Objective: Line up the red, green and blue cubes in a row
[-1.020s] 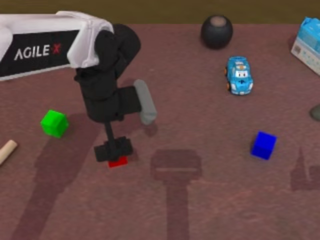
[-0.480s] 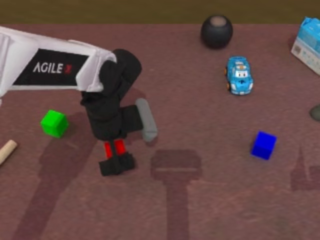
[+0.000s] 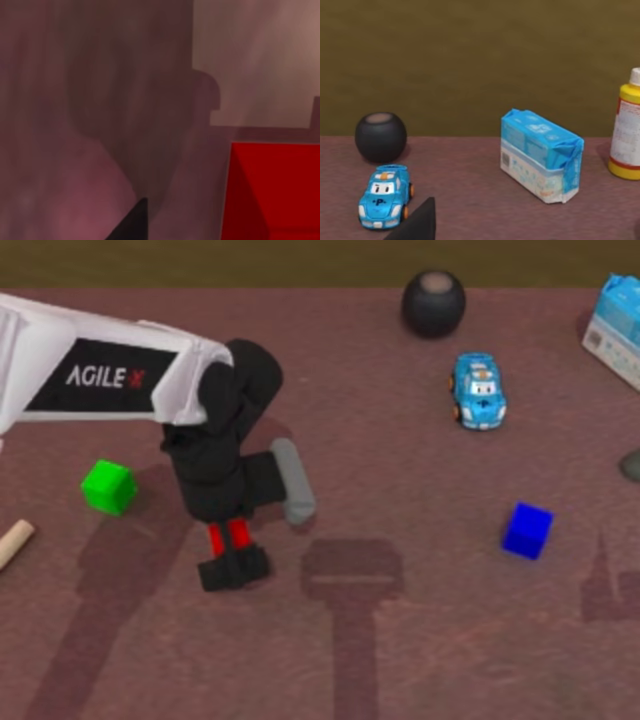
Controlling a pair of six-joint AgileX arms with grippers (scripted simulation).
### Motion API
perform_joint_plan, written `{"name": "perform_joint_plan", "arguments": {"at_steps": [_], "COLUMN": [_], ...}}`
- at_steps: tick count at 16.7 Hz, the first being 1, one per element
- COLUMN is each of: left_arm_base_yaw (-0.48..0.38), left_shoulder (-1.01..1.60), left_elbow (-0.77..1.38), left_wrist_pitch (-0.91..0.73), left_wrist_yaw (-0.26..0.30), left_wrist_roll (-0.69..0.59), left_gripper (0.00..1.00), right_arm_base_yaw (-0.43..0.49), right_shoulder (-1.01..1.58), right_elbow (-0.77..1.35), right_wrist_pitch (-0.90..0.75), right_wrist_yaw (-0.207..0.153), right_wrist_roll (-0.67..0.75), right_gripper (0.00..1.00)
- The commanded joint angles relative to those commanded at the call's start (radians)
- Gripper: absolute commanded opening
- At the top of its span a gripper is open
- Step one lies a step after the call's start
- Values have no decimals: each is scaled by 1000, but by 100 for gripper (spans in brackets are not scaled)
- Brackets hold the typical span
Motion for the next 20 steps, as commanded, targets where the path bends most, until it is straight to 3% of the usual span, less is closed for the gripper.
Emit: {"name": "perform_joint_plan", "arguments": {"at_steps": [6,14,20], "left_arm_base_yaw": [0,0,10], "left_shoulder": [0,0,-89], "left_elbow": [0,0,73], "left_wrist_pitch": [0,0,-150], "left_wrist_yaw": [0,0,18], "left_wrist_roll": [0,0,-19], "left_gripper": [2,0,0], "right_arm_base_yaw": [0,0,0], "right_shoulder": [0,0,0], "right_elbow": [0,0,0], "right_wrist_pitch": [0,0,0], "right_wrist_yaw": [0,0,0], "right_wrist_roll": [0,0,0], "right_gripper": [100,100,100]}}
